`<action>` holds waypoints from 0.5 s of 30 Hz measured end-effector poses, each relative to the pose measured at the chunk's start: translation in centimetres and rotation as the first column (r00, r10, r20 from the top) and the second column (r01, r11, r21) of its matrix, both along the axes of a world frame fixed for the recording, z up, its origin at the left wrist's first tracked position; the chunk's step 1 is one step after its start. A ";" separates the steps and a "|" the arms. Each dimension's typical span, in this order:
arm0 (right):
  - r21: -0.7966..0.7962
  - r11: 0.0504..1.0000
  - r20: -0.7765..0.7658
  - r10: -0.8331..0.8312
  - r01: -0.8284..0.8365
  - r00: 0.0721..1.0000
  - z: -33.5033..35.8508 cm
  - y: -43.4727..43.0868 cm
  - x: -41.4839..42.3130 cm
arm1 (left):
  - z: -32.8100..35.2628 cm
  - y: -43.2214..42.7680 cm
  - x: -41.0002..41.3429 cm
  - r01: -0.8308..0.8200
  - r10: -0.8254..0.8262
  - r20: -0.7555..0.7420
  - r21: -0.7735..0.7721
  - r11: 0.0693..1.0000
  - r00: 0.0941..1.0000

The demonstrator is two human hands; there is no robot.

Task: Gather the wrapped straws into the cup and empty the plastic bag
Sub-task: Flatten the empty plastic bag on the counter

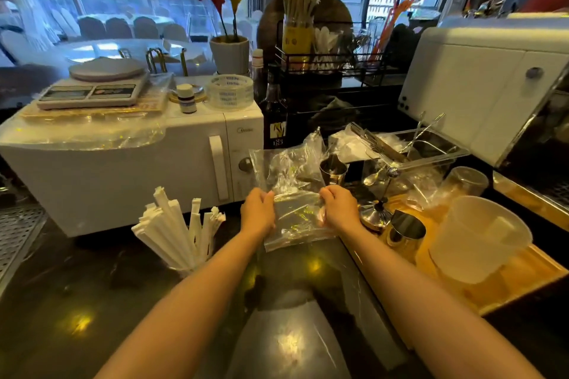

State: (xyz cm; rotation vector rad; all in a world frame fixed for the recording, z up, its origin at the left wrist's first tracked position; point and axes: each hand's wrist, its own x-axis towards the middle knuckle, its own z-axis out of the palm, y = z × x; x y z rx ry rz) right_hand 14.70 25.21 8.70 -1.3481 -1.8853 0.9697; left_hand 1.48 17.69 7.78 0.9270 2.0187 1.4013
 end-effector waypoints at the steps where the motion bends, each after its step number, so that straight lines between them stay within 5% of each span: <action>1: 0.002 1.000 0.040 0.019 -0.019 0.999 -0.7 0.1 0.1 | -0.9 0.1 0.1 -0.014 0.013 -0.039 -0.021 1.000 0.999; 15: 0.013 0.979 0.451 0.175 -0.203 0.875 -8.9 0.6 0.6 | -9.4 -1.4 0.7 0.042 -0.109 -0.214 -0.294 0.955 0.971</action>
